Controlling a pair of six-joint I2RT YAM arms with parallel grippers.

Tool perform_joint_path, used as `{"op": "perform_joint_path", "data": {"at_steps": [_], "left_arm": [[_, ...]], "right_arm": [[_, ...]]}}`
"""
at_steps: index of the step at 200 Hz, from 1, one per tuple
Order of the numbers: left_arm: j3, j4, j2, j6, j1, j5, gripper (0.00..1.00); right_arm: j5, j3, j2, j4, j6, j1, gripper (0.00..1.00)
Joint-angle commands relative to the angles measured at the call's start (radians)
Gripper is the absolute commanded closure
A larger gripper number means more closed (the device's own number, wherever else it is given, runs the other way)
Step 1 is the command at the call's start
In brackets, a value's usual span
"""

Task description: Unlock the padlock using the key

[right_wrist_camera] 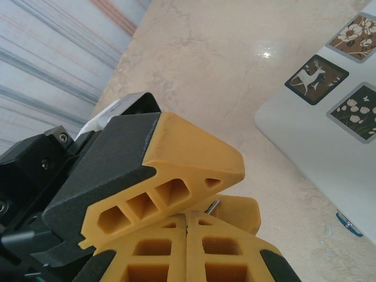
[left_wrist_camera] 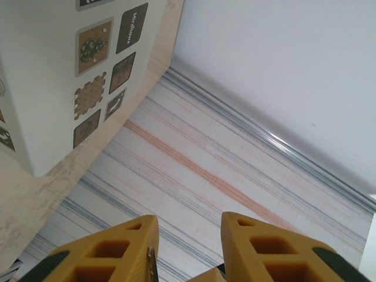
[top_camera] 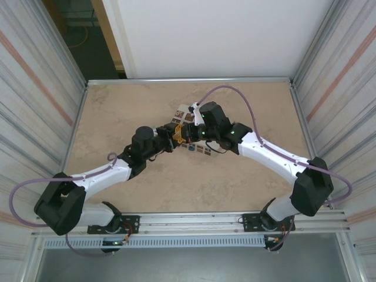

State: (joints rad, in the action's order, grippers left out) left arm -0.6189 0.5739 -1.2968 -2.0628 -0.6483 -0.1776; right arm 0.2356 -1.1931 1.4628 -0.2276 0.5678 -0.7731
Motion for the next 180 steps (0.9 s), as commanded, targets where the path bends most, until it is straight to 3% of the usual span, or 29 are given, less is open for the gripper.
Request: {"op": "perform_joint_path", "data": {"at_steps": [1, 114, 180], "left_arm": [[-0.001, -0.022, 0.013, -0.03, -0.013, 0.002, 0.68], [0.017, -0.038, 0.028, -0.031, -0.014, 0.017, 0.85], [0.026, -0.054, 0.046, 0.015, -0.014, 0.053, 1.0]], "right_arm": [[-0.015, -0.001, -0.047, 0.042, 0.01, -0.006, 1.0], [-0.027, 0.007, -0.07, 0.044, 0.014, -0.005, 1.0], [-0.03, 0.02, -0.082, 0.042, 0.015, 0.001, 1.0]]}}
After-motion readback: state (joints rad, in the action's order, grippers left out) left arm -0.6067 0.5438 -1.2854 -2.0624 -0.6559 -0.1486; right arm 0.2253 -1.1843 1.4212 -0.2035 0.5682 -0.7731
